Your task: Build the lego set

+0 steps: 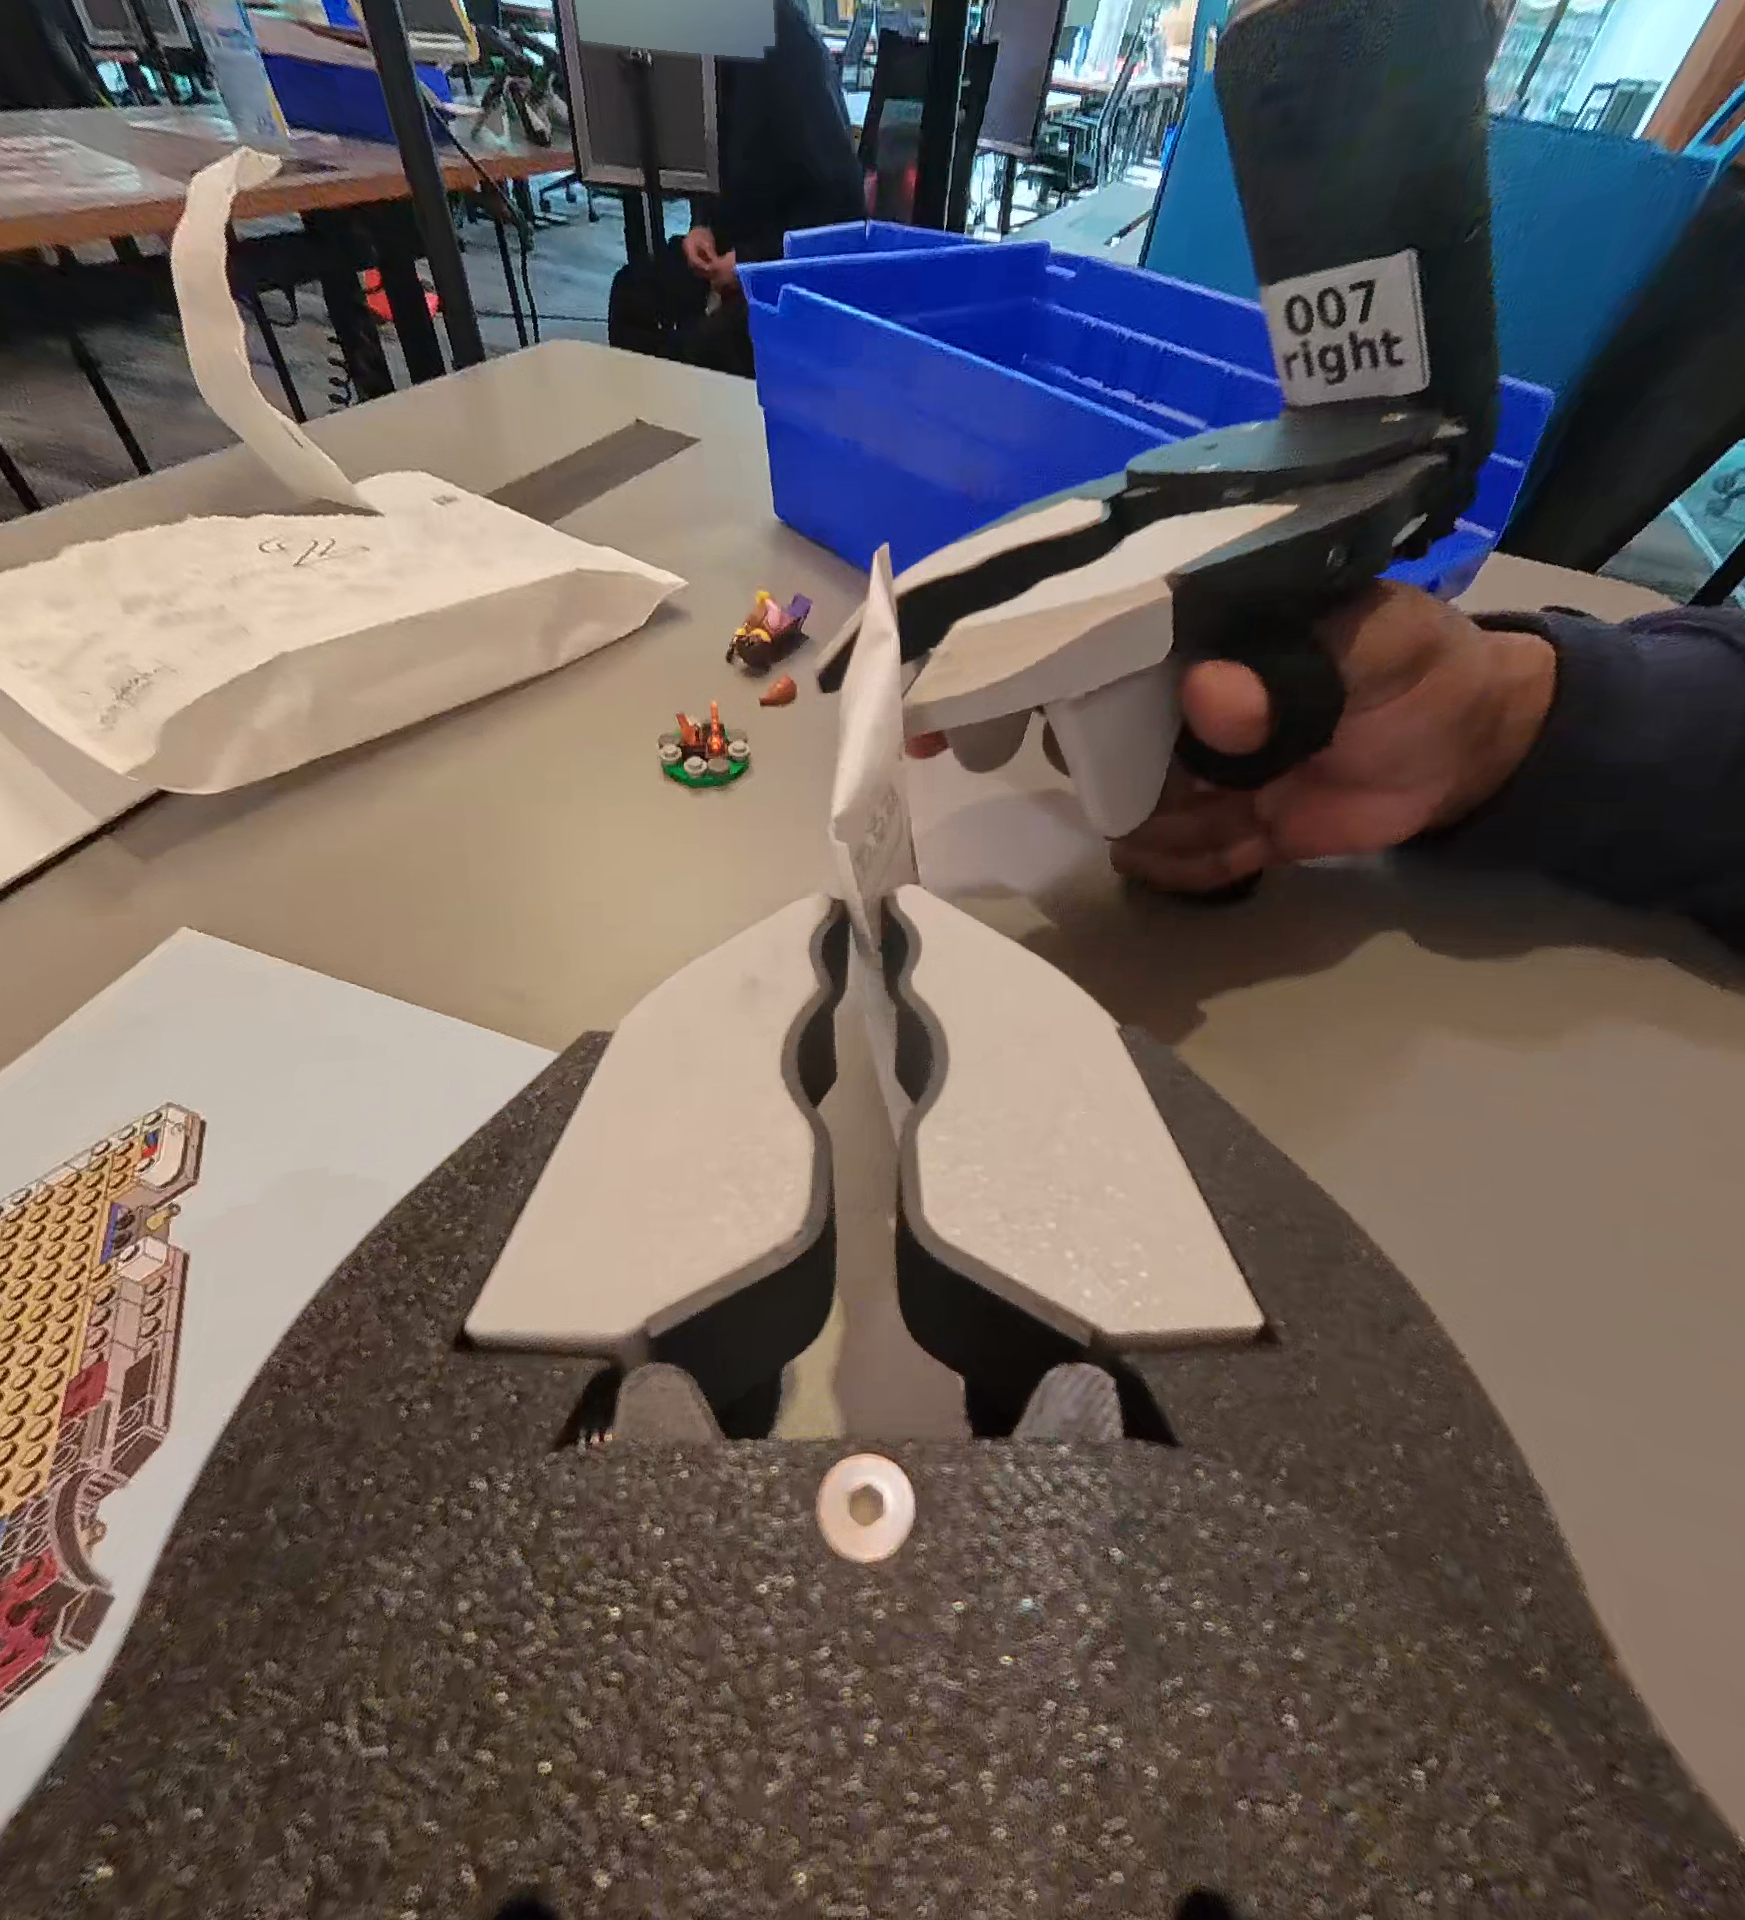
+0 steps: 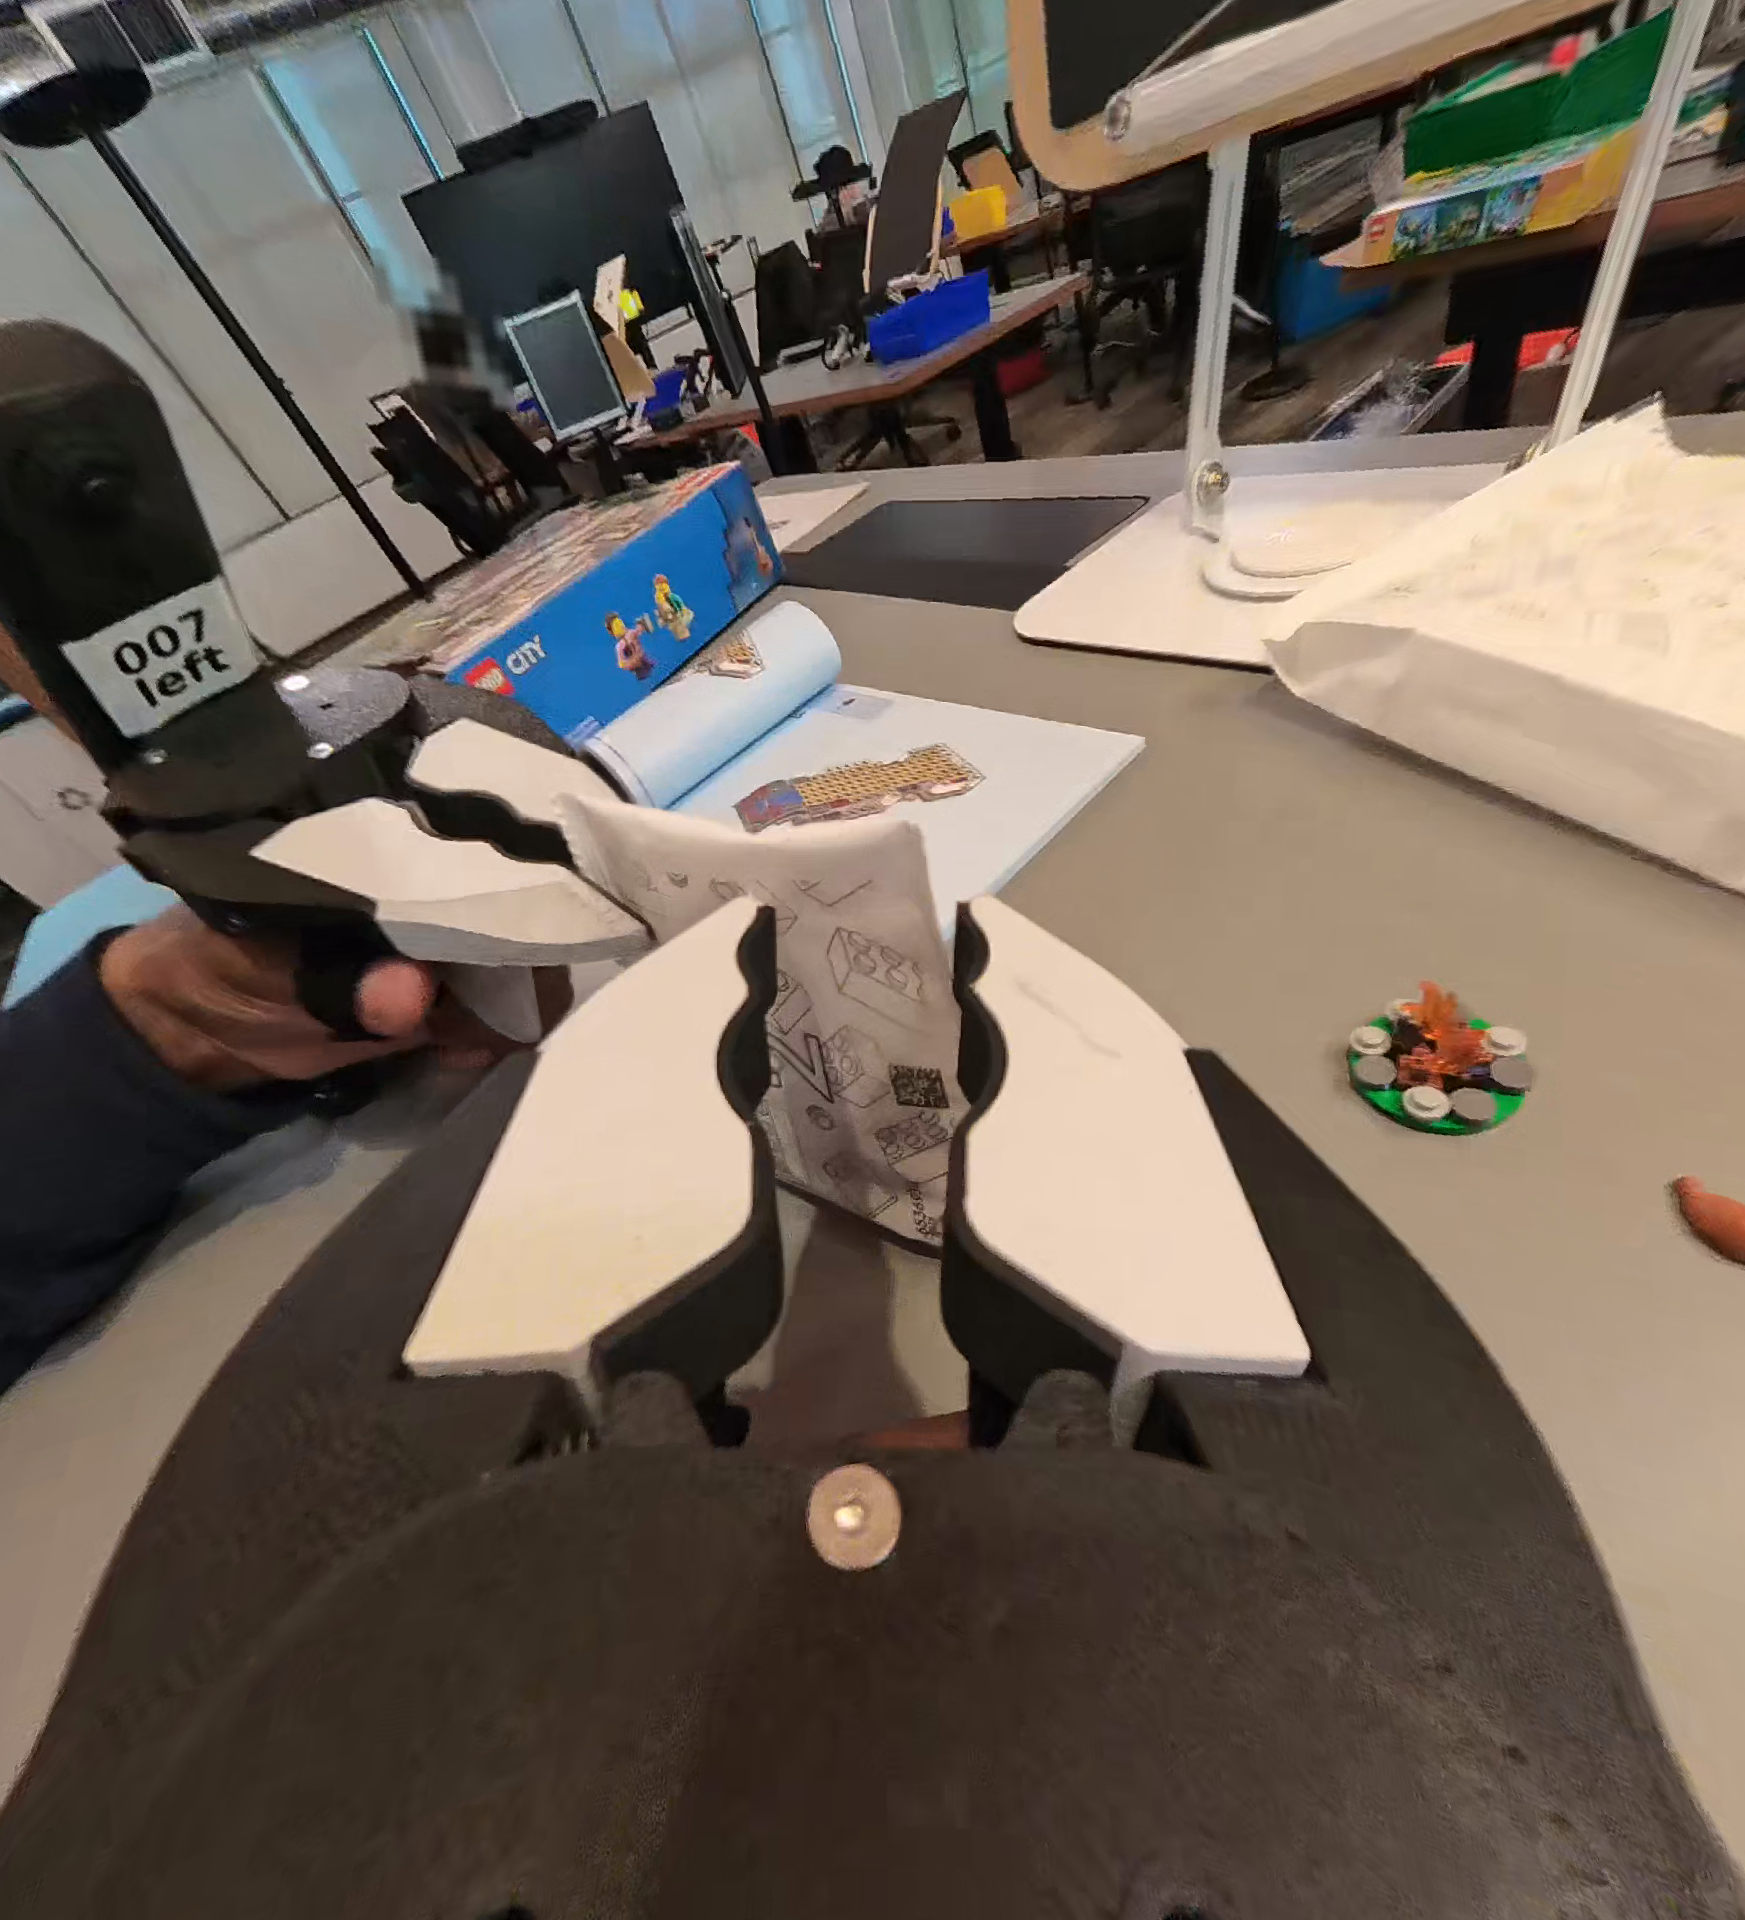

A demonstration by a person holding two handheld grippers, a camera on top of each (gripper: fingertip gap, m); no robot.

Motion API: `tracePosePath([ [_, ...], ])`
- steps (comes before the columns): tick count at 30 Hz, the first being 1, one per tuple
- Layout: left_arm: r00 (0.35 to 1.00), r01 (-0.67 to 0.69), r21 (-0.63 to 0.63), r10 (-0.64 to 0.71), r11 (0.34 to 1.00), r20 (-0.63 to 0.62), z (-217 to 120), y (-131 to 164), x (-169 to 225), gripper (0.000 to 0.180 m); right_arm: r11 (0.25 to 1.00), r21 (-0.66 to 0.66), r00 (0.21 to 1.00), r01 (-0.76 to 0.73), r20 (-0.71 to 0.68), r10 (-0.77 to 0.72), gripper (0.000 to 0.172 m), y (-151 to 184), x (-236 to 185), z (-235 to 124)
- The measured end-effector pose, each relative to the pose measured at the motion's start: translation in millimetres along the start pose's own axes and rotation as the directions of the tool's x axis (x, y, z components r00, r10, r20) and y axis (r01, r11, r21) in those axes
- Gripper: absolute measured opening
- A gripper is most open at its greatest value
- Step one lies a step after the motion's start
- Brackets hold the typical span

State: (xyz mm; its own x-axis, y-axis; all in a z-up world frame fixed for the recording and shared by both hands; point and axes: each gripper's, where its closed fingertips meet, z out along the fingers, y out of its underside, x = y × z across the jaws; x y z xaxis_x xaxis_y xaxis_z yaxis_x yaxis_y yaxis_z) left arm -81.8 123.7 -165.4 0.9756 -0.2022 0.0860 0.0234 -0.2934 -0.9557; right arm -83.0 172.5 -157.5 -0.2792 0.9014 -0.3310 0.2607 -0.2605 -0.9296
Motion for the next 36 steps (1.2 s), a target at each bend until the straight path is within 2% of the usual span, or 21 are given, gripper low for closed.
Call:
tracePosePath([
  [3,1.000,-0.013,-0.005,0.014,1.000,0.016,-0.1,-1.7,-0.2,0.005,0.999,0.011,0.999,0.034,-0.005,-0.034,0.032,-2.0,-2.5,-1.3],
  [7,0.995,-0.070,0.055,0.066,0.996,0.073,-7.8,-14.6,-5.2,0.003,0.995,0.067,0.997,0.071,0.020,-0.072,0.031,-11.1,-11.3,-4.4],
  [10,0.995,-0.047,-0.015,0.048,0.999,0.085,-6.1,-3.5,-10.8,0.009,0.997,0.020,0.998,0.068,0.000,-0.068,0.030,-3.5,-6.1,-1.4],
  [13,0.995,-0.039,0.015,0.038,0.999,0.089,-6.7,-6.4,-11.8,0.012,0.998,0.014,0.998,0.056,-0.005,-0.055,0.030,-2.6,-4.1,-1.0],
  [16,0.996,-0.015,0.036,0.011,0.999,0.092,-9.3,-9.5,-14.3,0.013,0.998,0.007,0.998,0.063,-0.027,-0.063,0.024,-2.1,-0.9,-1.8],
  [18,0.996,-0.014,0.065,0.008,0.998,0.092,-12.7,-14.6,-14.7,0.007,0.997,0.022,0.997,0.070,-0.019,-0.070,0.008,-4.2,-2.8,-3.3],
  [21,0.990,-0.095,0.160,0.076,0.983,0.123,-21.9,-35.0,-9.9,0.009,0.973,0.154,0.985,0.170,0.000,-0.172,0.003,-25.7,-19.2,-13.7],
  [23,0.987,-0.054,0.077,0.041,0.996,0.156,-18.8,-23.8,-17.9,0.014,0.976,0.095,0.981,0.196,-0.019,-0.196,0.003,-19.3,-17.6,-10.9],
  [24,0.991,-0.025,0.014,0.023,1.000,0.131,-14.3,-12.7,-18.0,0.022,0.985,0.027,0.986,0.169,-0.019,-0.168,0.007,-8.5,-12.7,-5.6],
  [25,0.992,-0.012,-0.015,0.014,1.000,0.122,-11.1,-5.9,-18.5,0.022,0.991,-0.020,0.991,0.129,-0.014,-0.129,0.016,0.7,-8.9,-0.9],
  [27,0.991,-0.022,-0.002,0.022,1.000,0.128,-8.3,-4.7,-18.3,0.021,0.997,-0.036,0.998,0.066,0.007,-0.066,0.024,5.1,-8.5,2.9],
  [29,0.992,-0.032,-0.009,0.032,0.999,0.120,-8.1,-6.1,-15.5,0.016,0.996,-0.011,0.996,0.090,0.003,-0.090,0.021,1.6,-10.3,0.7],
  [30,0.992,-0.044,0.003,0.043,0.999,0.121,-9.1,-8.9,-14.5,0.012,0.993,-0.006,0.993,0.115,-0.010,-0.115,0.014,0.3,-9.8,-0.3],
  [34,0.985,-0.124,0.150,0.103,0.981,0.138,-21.3,-38.2,-6.4,0.011,0.970,0.154,0.980,0.187,0.031,-0.194,0.009,-25.7,-30.4,-13.0],
  [36,0.985,-0.087,0.120,0.067,0.989,0.161,-21.0,-33.9,-12.7,0.016,0.972,0.119,0.977,0.204,0.032,-0.209,0.007,-22.8,-30.8,-12.2],
])
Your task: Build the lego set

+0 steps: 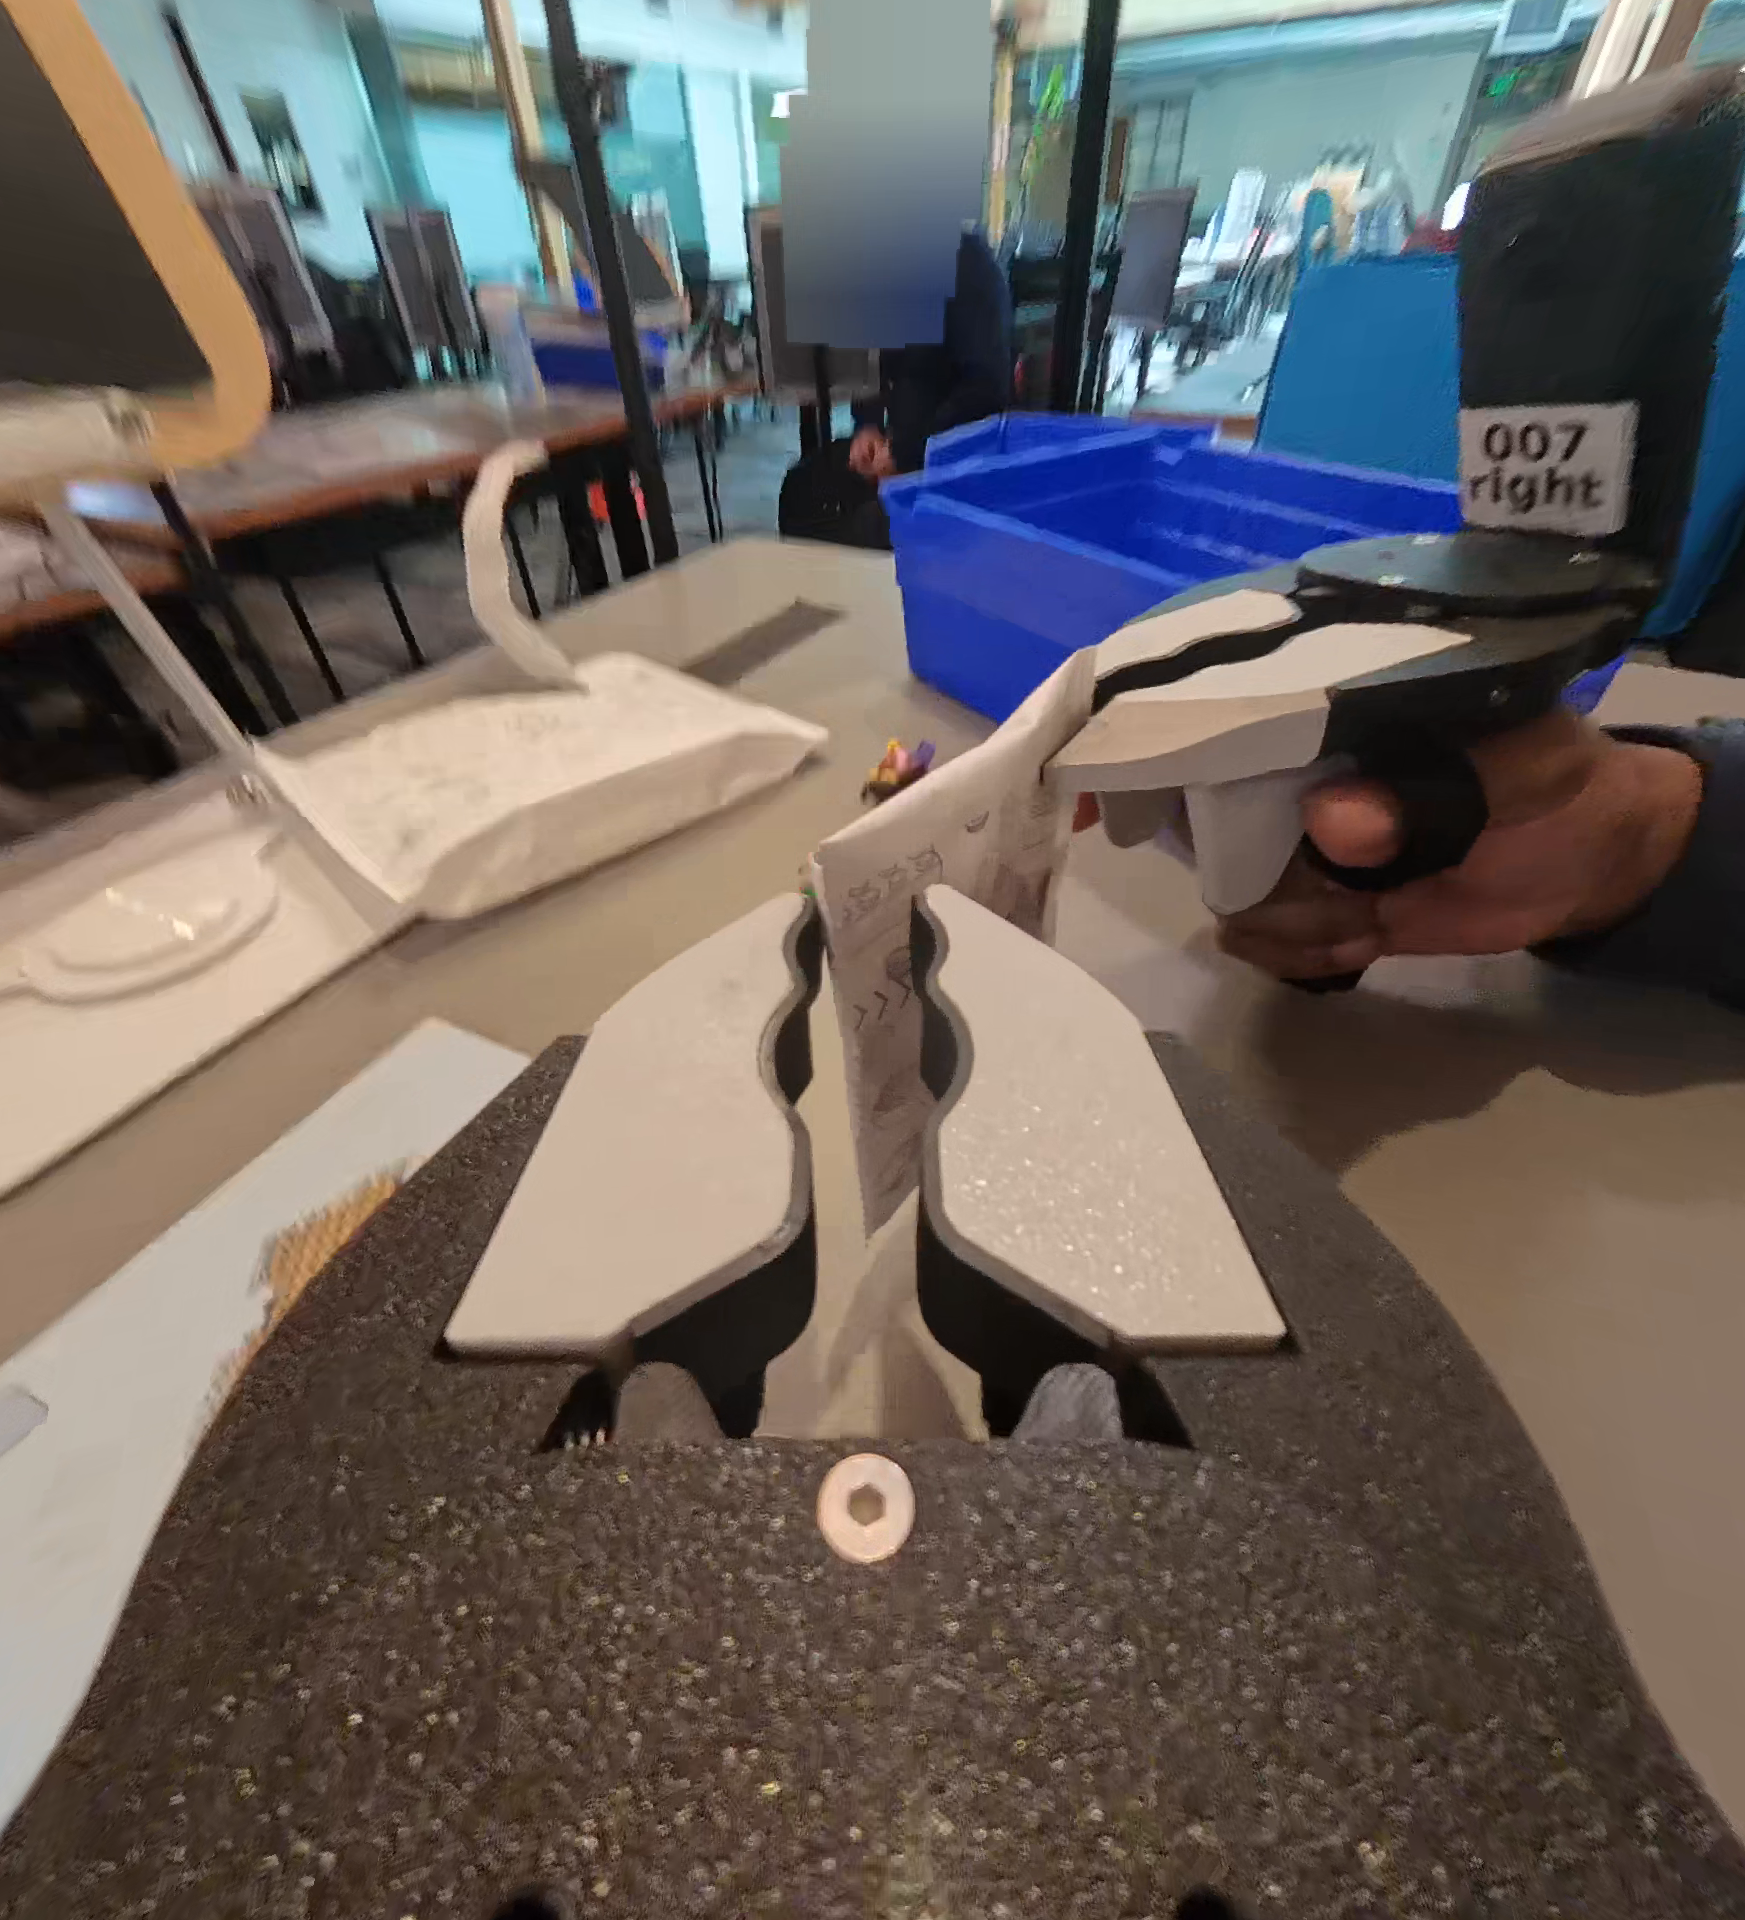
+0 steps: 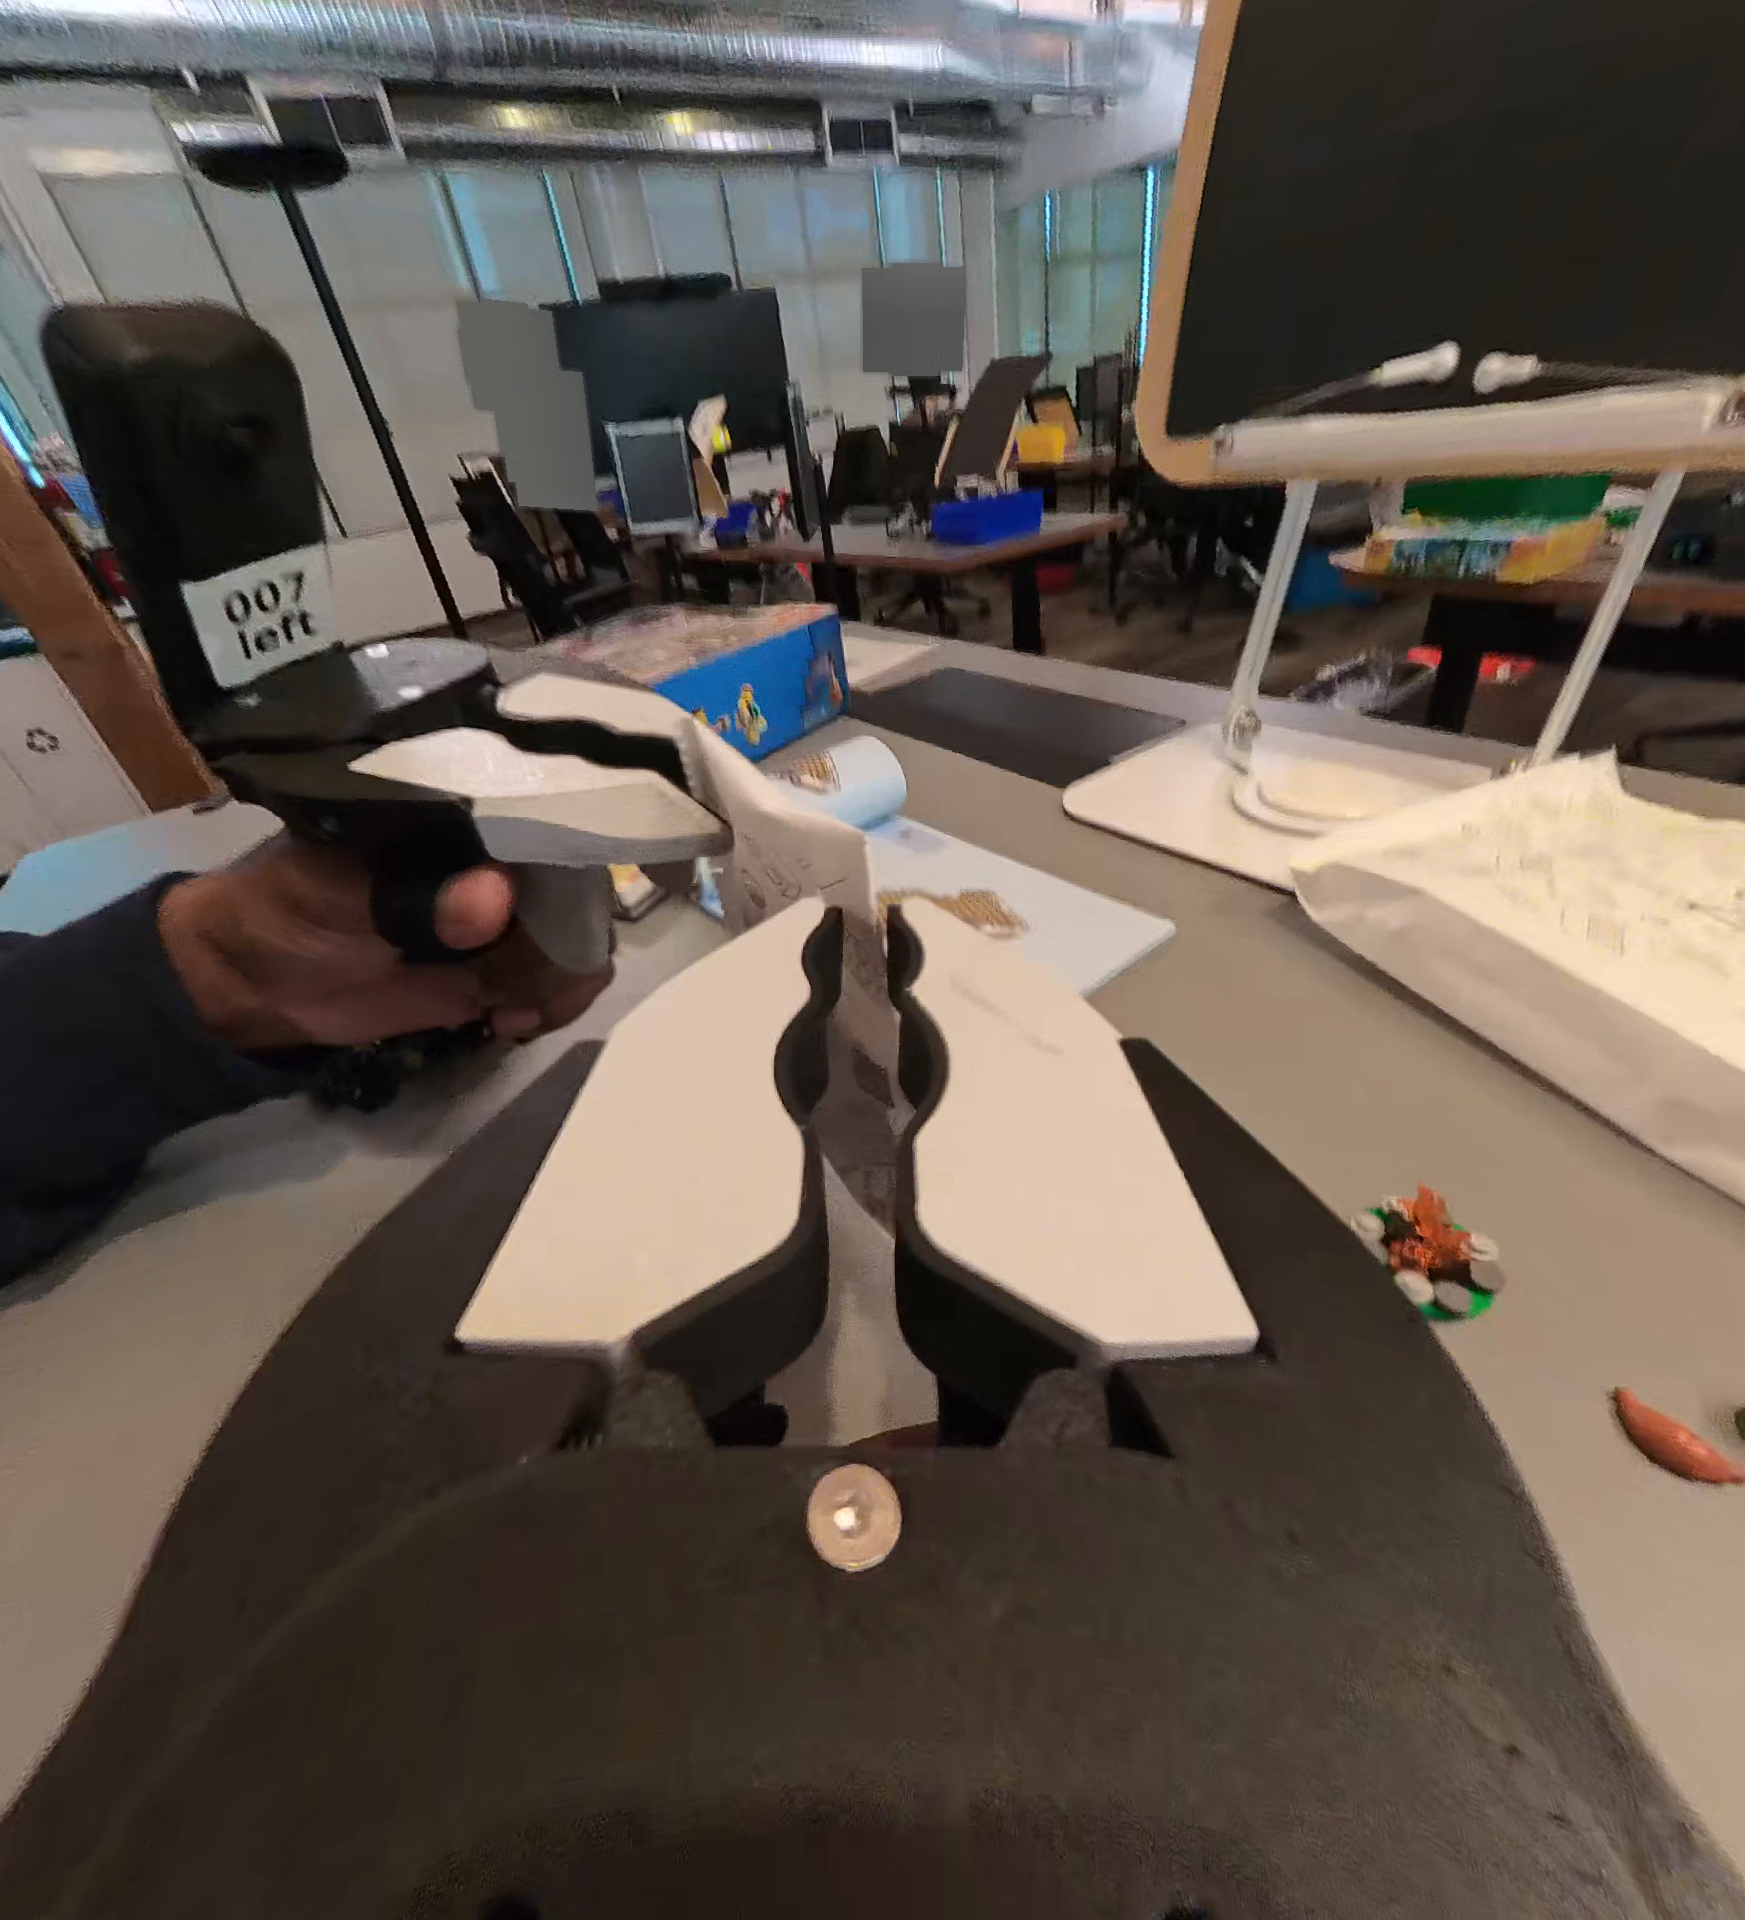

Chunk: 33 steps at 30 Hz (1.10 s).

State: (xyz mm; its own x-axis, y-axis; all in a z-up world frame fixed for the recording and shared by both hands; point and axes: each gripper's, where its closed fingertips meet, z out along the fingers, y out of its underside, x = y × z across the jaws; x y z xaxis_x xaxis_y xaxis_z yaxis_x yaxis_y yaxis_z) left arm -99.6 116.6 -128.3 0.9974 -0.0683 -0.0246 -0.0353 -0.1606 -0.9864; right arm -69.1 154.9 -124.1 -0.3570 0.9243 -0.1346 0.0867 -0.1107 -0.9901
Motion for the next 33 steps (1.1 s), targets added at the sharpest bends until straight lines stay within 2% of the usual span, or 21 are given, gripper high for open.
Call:
tracePosePath([
  [2,0.999,0.052,-0.087,-0.053,0.995,-0.005,5.1,17.1,-3.9,0.025,0.993,-0.105,0.998,-0.057,-0.027,0.055,0.017,19.9,9.4,5.9],
  [3,0.998,0.056,-0.082,-0.057,0.995,-0.001,6.2,19.0,-5.2,0.024,0.989,-0.118,0.995,-0.092,-0.037,0.088,0.025,25.4,13.0,7.7],
  [4,0.998,0.058,-0.072,-0.059,0.996,-0.008,6.4,18.7,-4.2,0.024,0.986,-0.120,0.993,-0.114,-0.032,0.111,0.025,27.9,13.3,8.6],
  [8,0.998,0.056,-0.087,-0.057,0.995,-0.018,5.1,18.6,-3.1,0.019,0.987,-0.137,0.996,-0.082,-0.037,0.078,0.019,28.0,12.4,8.0],
  [9,0.998,0.052,-0.071,-0.054,0.996,-0.019,3.9,16.2,-3.2,0.013,0.989,-0.128,0.997,-0.075,-0.028,0.072,0.009,26.3,10.6,7.3],
  [12,0.999,0.033,-0.011,-0.033,0.999,-0.043,0.1,4.9,1.2,0.005,0.996,-0.085,0.999,-0.035,-0.010,0.034,0.004,17.9,5.5,5.2],
  [14,0.998,0.031,-0.053,-0.034,0.998,-0.057,0.6,10.6,3.1,0.001,0.994,-0.107,1.000,-0.026,0.005,0.026,0.001,20.6,3.3,5.3],
  [20,0.995,0.051,-0.059,-0.056,0.997,-0.086,0.1,14.6,3.5,0.001,0.989,-0.130,0.995,-0.073,0.061,0.082,0.000,26.6,-0.6,6.0],
  [25,0.986,0.081,0.023,-0.077,0.996,-0.148,-2.8,3.2,10.4,0.001,0.997,-0.071,0.998,-0.039,0.049,0.042,0.000,16.0,0.8,2.8],
  [28,0.984,0.102,-0.076,-0.111,0.992,-0.140,2.3,19.4,8.5,0.001,0.989,-0.146,0.999,-0.028,0.017,0.031,0.001,29.5,6.4,5.4],
  [31,0.991,0.063,0.013,-0.061,0.998,-0.123,-1.3,4.4,8.8,0.002,0.997,-0.072,0.999,-0.036,0.036,0.038,0.001,16.5,2.5,2.9],
  [33,0.990,0.062,-0.062,-0.069,0.996,-0.120,1.1,13.9,9.2,0.001,0.992,-0.120,0.999,-0.030,0.017,0.032,0.001,24.5,4.4,4.8],
])
